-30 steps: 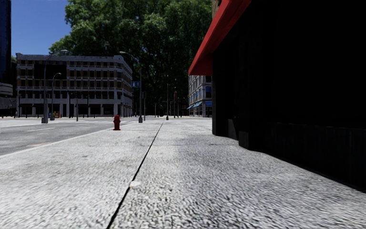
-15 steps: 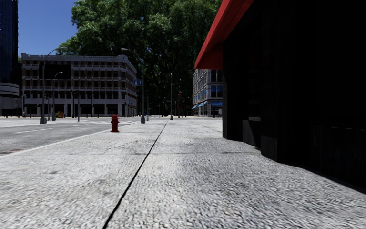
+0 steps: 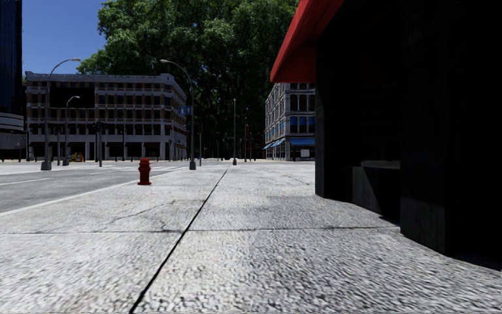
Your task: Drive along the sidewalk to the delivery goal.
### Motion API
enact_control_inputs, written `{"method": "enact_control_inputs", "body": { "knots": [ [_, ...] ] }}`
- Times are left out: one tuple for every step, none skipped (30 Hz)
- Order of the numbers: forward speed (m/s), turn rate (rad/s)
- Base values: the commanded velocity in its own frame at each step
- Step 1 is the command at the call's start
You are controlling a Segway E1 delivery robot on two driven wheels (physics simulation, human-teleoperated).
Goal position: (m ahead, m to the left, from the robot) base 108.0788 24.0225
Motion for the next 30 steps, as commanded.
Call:
{"method": "enact_control_inputs", "body": {
  "knots": [
    [2.0,0.0],
    [2.0,0.0],
    [2.0,0.0],
    [2.0,0.0],
    [2.0,0.0],
    [2.0,0.0],
    [2.0,0.0],
    [2.0,0.0],
    [2.0,0.0],
    [2.0,0.0],
    [2.0,0.0],
    [2.0,0.0],
    [2.0,0.0],
    [2.0,0.0],
    [2.0,0.0],
    [2.0,0.0],
    [2.0,0.0],
    [2.0,0.0],
    [2.0,0.0],
    [2.0,0.0],
    [2.0,0.0],
    [2.0,0.0],
    [2.0,0.0],
    [2.0,0.0],
    [2.0,0.0],
    [2.0,0.0],
    [2.0,0.0],
    [2.0,0.0],
    [2.0,0.0],
    [2.0,0.0]
  ]
}}
